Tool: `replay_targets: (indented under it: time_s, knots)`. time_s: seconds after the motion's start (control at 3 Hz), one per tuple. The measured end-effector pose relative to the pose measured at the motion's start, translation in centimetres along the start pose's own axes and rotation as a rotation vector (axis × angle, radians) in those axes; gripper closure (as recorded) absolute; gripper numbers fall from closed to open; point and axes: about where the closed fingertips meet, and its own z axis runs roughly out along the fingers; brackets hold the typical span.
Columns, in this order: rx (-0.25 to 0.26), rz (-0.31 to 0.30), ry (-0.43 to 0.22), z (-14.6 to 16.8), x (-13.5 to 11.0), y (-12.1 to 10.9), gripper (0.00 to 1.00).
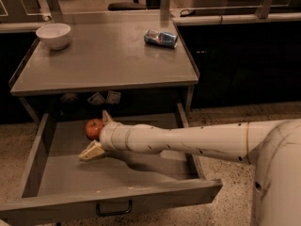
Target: Pick apple from top drawer and place on counter
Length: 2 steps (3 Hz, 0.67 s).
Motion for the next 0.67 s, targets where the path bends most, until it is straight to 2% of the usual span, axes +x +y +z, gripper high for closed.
replay_targets:
  time_s: [0.67]
  knots:
    - [0.01, 0.015, 0.008, 1.0, 0.0, -0.1, 0.0]
